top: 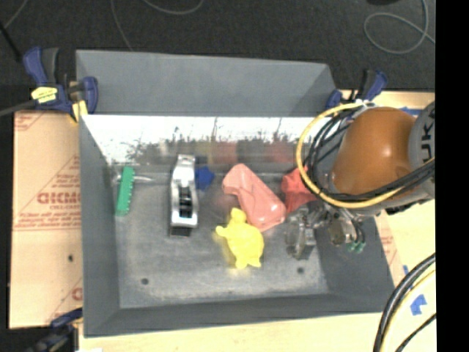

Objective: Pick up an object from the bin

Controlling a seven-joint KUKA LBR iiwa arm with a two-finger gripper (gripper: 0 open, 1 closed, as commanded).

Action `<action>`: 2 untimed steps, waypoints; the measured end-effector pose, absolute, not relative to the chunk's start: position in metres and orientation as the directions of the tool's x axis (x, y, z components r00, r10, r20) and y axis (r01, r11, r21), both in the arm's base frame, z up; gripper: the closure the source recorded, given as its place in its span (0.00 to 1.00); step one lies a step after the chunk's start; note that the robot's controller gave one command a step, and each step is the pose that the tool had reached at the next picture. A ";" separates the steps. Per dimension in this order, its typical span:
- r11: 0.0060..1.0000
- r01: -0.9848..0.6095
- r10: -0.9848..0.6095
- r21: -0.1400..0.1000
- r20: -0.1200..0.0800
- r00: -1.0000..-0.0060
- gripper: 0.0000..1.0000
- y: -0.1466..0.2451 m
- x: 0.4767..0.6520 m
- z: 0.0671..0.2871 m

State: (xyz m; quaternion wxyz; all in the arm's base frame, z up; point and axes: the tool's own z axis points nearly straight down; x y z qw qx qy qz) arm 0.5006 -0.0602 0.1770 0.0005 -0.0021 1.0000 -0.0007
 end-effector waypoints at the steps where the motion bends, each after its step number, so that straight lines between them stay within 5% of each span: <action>1: 1.000 -0.005 -0.005 -0.001 -0.001 -1.000 0.00 -0.060 0.501 0.177; 2: 1.000 -0.005 -0.005 -0.001 -0.001 -1.000 0.00 -0.060 0.501 0.177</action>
Offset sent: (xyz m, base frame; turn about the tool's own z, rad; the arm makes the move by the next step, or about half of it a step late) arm 0.0000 0.0000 0.0000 0.0000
